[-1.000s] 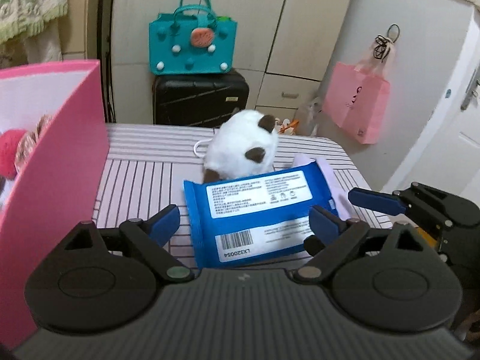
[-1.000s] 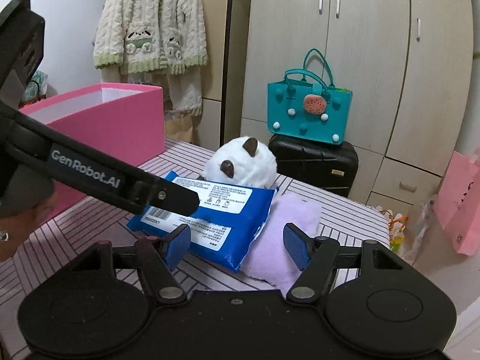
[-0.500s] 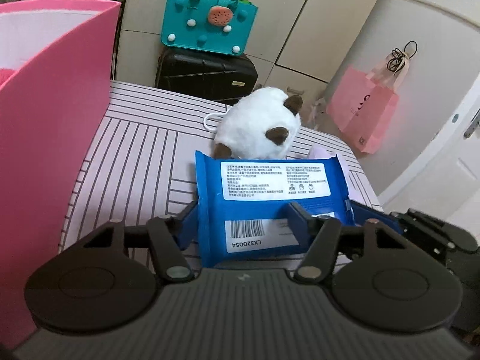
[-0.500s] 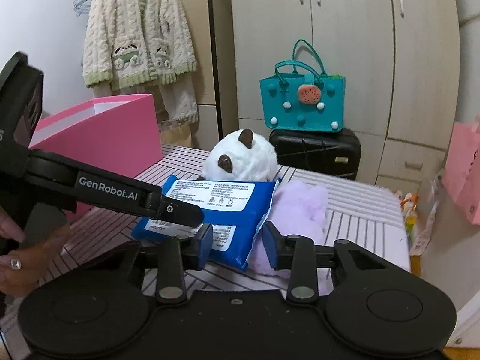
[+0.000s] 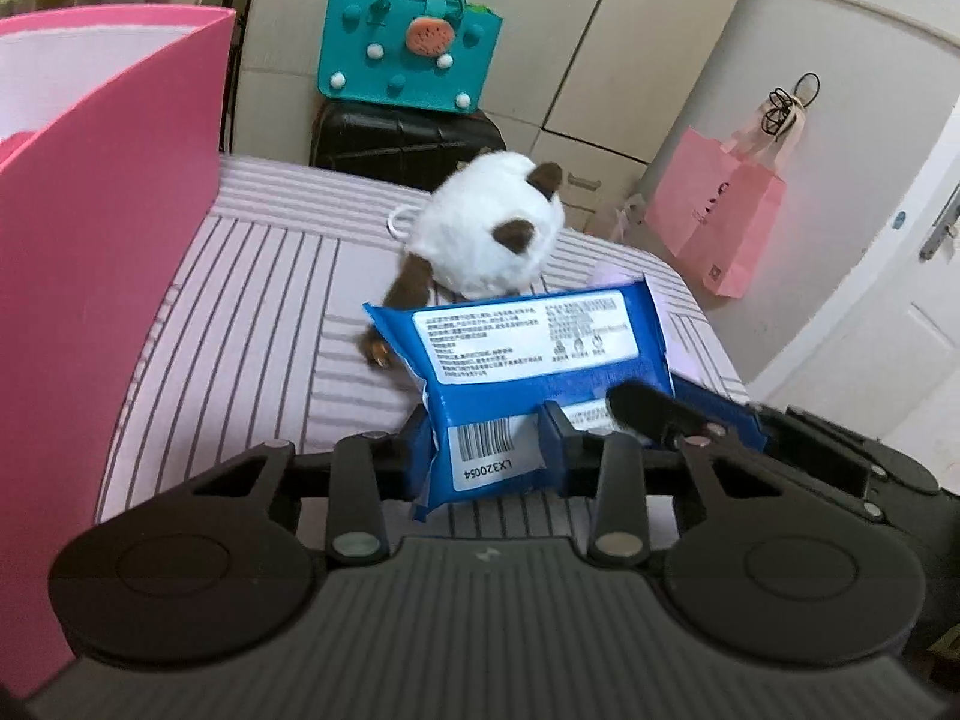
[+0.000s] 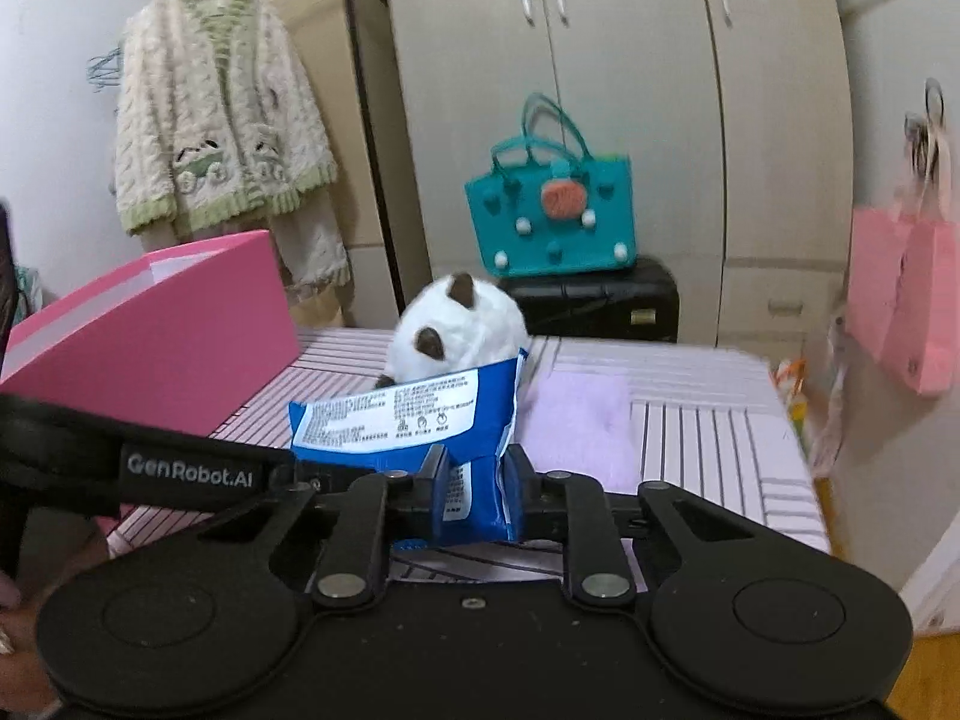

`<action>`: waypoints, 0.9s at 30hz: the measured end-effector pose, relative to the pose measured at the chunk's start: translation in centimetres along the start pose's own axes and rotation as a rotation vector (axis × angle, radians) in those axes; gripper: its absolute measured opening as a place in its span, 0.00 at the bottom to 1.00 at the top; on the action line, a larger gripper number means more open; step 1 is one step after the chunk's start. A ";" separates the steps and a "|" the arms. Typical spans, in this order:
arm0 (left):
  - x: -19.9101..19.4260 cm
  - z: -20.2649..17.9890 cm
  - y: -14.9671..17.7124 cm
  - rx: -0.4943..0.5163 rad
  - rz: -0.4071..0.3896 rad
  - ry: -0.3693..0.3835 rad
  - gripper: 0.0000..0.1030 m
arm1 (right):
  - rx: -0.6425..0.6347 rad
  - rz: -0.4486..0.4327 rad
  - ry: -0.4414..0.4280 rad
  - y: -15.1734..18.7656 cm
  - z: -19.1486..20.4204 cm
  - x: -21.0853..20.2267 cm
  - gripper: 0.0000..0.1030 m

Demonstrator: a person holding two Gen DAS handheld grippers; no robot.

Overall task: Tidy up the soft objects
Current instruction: 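Grasp the blue wipes pack with the left gripper, then lift the blue wipes pack and carry it toward the pink box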

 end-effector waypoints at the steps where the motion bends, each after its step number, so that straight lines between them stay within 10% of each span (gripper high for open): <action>1: -0.4 0.0 0.1 -0.009 0.003 0.002 0.34 | -0.010 -0.004 -0.003 0.1 0.1 -0.3 0.23; 16: -4.9 -2.4 2.0 0.090 0.036 0.003 0.34 | 0.001 0.013 -0.029 1.1 1.1 -4.7 0.30; 27: -3.9 -0.8 3.6 -0.006 0.141 0.045 0.34 | -0.124 0.222 -0.146 2.0 1.4 -3.8 0.48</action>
Point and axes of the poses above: each gripper's, at about its wrist camera, not at the fingertips, and x roughly the way its jaws point, z to its left, y to its underside, the point moved 8 cm from there along x, roughly the way its jaws point, and after that the axes turned 12 degrees about y, right-handed, at the moved point
